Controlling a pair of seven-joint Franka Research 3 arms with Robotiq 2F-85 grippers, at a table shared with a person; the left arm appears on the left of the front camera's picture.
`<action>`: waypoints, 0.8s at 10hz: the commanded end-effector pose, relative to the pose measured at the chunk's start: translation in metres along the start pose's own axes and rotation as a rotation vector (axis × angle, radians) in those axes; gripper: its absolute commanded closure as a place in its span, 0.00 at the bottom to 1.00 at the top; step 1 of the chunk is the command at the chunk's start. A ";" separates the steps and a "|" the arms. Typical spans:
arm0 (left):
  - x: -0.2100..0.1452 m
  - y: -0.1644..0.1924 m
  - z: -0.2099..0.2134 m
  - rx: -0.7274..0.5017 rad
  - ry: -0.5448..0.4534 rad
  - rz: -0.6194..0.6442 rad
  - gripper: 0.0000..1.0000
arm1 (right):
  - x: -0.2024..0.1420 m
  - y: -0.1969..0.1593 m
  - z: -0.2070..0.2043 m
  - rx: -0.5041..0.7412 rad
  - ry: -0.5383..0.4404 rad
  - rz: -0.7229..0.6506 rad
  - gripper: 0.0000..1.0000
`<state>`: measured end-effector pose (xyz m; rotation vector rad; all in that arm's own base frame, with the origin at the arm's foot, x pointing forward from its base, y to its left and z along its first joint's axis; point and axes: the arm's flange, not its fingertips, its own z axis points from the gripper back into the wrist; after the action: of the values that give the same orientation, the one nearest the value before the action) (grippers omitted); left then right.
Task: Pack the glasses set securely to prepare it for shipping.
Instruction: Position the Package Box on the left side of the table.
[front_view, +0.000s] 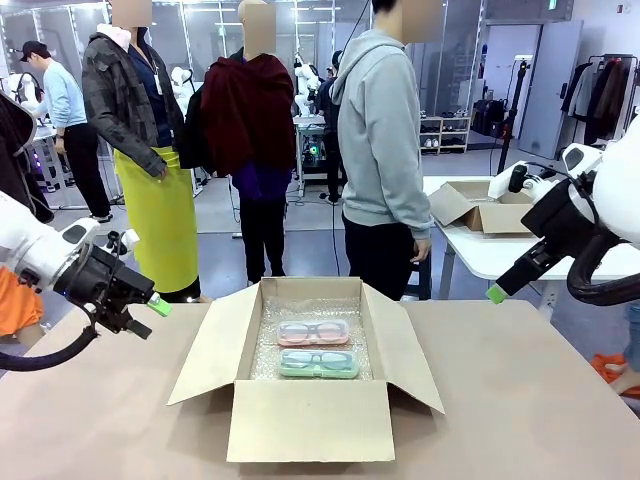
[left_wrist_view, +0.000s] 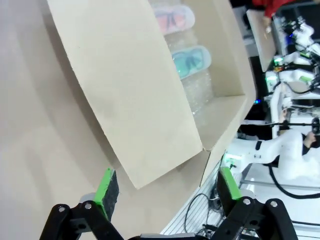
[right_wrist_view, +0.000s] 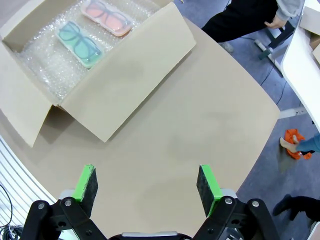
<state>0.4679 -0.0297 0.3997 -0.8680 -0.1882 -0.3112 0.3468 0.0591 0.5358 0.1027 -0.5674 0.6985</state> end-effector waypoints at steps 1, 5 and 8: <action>0.005 0.016 -0.005 -0.094 -0.037 0.021 0.00 | -0.001 0.002 0.003 -0.011 0.014 0.010 0.00; 0.002 0.005 -0.003 -0.116 -0.054 -0.012 0.00 | -0.001 0.002 0.003 -0.011 0.014 0.010 0.00; -0.004 0.029 -0.019 -0.123 -0.040 0.084 0.00 | -0.001 0.002 0.003 -0.011 0.014 0.010 0.00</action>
<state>0.4755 -0.0281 0.3687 -0.9984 -0.1760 -0.2386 0.3468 0.0591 0.5358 0.1027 -0.5673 0.6985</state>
